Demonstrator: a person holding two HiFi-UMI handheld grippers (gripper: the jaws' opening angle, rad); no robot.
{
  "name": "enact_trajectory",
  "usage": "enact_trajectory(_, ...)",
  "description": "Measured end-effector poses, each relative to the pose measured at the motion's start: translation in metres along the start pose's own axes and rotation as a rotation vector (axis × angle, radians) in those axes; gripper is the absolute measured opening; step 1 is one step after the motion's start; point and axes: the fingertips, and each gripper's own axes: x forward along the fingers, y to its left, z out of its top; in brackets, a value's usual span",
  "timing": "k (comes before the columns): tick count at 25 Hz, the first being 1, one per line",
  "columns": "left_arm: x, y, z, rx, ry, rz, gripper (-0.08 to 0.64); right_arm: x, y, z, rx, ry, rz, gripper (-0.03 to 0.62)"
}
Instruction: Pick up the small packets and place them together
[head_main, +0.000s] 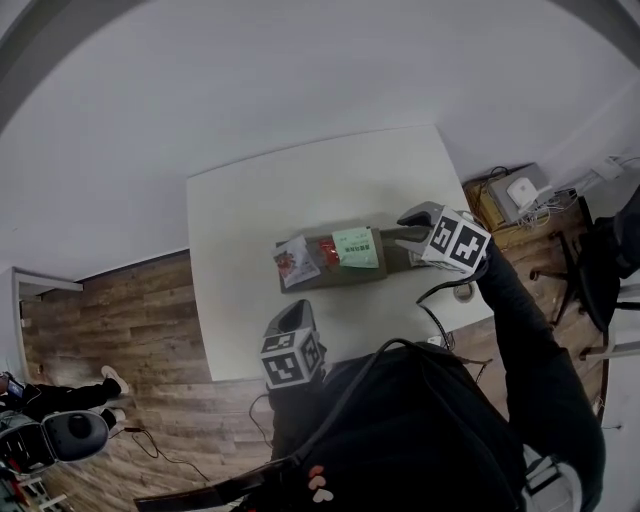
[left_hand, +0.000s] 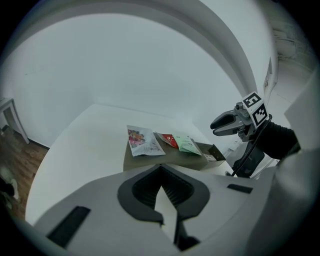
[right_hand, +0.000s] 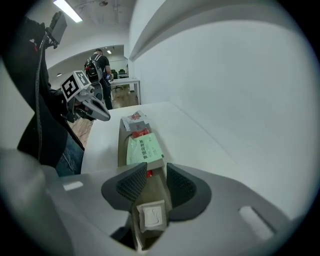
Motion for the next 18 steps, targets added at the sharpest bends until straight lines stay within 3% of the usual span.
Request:
enact_trajectory(9, 0.013, -0.026, 0.011, 0.062, 0.01, -0.045, -0.002, -0.016, -0.007, -0.077, 0.092, 0.13, -0.042, 0.12)
enact_trajectory(18, 0.02, -0.034, 0.012, 0.073, 0.024, -0.055, -0.001, -0.003, 0.001, -0.112, 0.129, 0.223, 0.04, 0.12)
